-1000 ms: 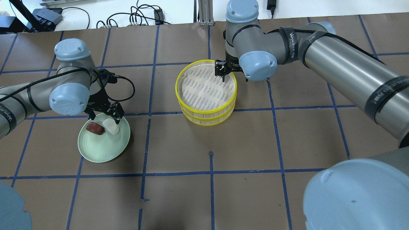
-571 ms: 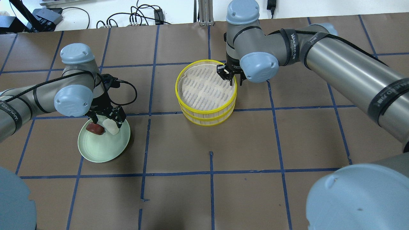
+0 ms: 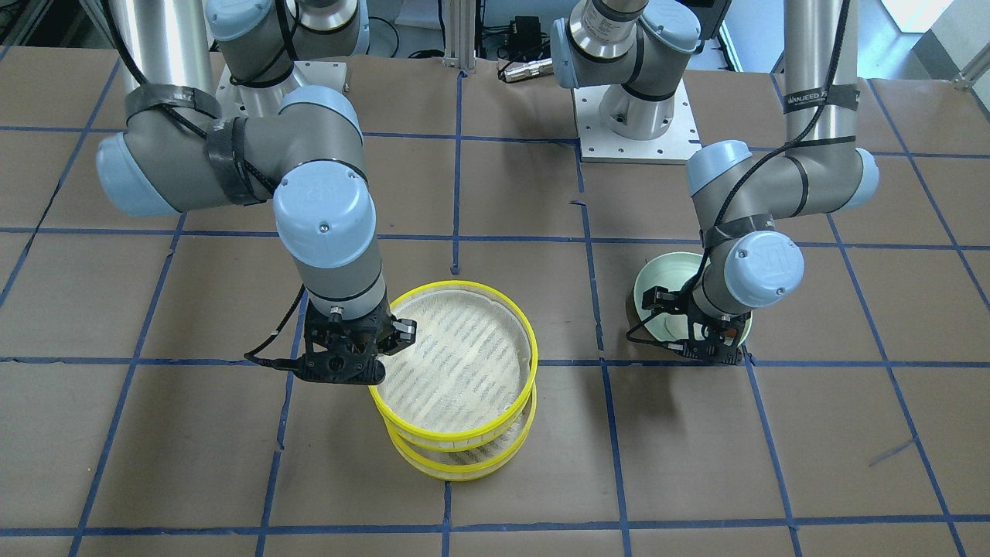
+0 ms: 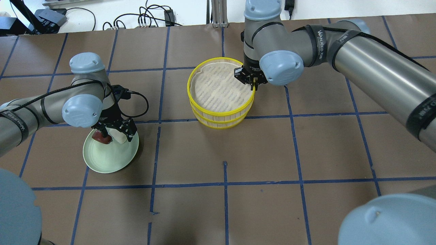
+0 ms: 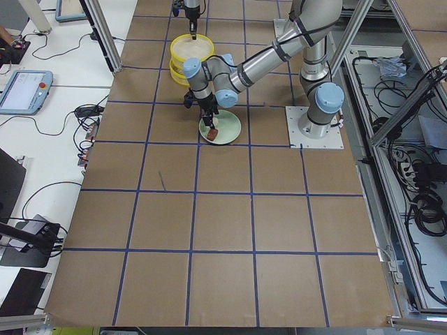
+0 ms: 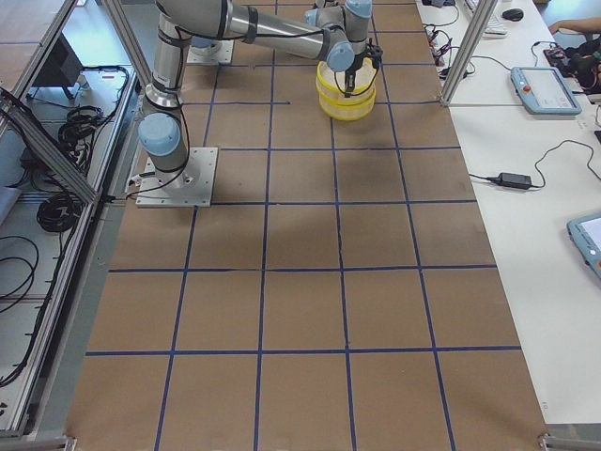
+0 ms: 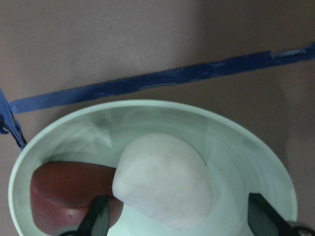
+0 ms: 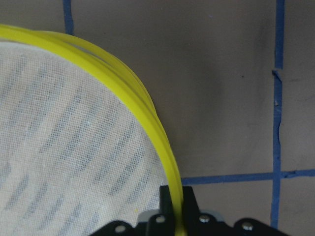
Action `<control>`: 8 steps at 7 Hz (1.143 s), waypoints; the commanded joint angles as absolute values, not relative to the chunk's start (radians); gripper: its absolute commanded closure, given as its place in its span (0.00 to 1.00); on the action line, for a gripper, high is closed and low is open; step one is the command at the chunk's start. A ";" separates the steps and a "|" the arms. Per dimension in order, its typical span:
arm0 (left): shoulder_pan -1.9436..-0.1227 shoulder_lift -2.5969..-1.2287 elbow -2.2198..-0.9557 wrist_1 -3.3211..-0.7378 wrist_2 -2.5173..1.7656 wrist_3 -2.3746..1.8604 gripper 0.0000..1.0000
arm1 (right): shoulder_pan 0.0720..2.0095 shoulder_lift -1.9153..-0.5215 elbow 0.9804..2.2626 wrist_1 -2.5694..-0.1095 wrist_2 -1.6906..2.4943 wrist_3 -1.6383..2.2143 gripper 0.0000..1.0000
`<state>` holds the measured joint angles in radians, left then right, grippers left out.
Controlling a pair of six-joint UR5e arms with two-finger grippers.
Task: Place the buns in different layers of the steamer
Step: 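Grasp the white bun with the left gripper while the right grips the steamer rim, then lift the top steamer tier with the right gripper and set it beside the bottom tier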
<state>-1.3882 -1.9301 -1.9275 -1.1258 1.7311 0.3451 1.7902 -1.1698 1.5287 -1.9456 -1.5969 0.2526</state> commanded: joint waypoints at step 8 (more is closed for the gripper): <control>-1.527 -1.789 -1.780 -1.128 1.576 0.196 0.99 | 1.376 -1.313 1.526 -1.818 -1.704 -0.406 0.95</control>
<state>-1.4672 -1.8097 -1.7964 -1.1348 1.6453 0.2921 1.3814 -1.3049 1.5211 -1.8150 -1.6573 -0.3715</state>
